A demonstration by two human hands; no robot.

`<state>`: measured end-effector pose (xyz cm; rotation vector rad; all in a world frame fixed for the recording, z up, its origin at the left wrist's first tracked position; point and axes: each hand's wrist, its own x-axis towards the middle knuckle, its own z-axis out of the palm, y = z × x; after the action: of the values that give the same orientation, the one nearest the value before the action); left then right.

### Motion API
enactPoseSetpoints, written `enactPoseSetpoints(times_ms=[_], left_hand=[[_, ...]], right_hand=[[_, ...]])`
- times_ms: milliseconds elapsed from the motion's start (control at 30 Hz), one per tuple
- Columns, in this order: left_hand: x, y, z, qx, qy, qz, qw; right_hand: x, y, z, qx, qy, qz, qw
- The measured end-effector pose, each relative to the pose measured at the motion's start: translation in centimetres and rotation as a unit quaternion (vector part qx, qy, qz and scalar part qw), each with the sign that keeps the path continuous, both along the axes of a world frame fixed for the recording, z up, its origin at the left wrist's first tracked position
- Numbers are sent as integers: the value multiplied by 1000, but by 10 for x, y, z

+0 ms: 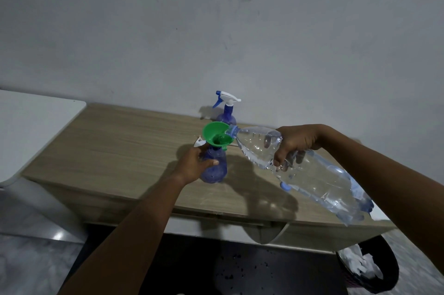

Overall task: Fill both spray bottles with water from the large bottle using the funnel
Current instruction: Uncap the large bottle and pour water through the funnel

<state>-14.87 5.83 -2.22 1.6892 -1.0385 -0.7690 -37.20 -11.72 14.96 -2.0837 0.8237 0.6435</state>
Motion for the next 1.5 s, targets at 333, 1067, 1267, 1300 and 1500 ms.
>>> enactPoseSetpoints(times_ms=[333,1067,1267,1300,1500], left_hand=[[-2,3,2,-1,5,2,1000],[-2,3,5,-7,1,4,1000],[-2,3,4,-1,5,-1,1000],[-2,3,4,-3,5,-1,1000],[-3,3,4,-12,2,4,1000]], right_hand=[[-1,1,1,1,1,-2,1000],[-1,-1,1,-1,6,-10,1000],[-1,0,3,-3,9,-11,1000],[-1,0,4,1,6,-12,1000],[-1,0,6,-3,14,-9,1000]])
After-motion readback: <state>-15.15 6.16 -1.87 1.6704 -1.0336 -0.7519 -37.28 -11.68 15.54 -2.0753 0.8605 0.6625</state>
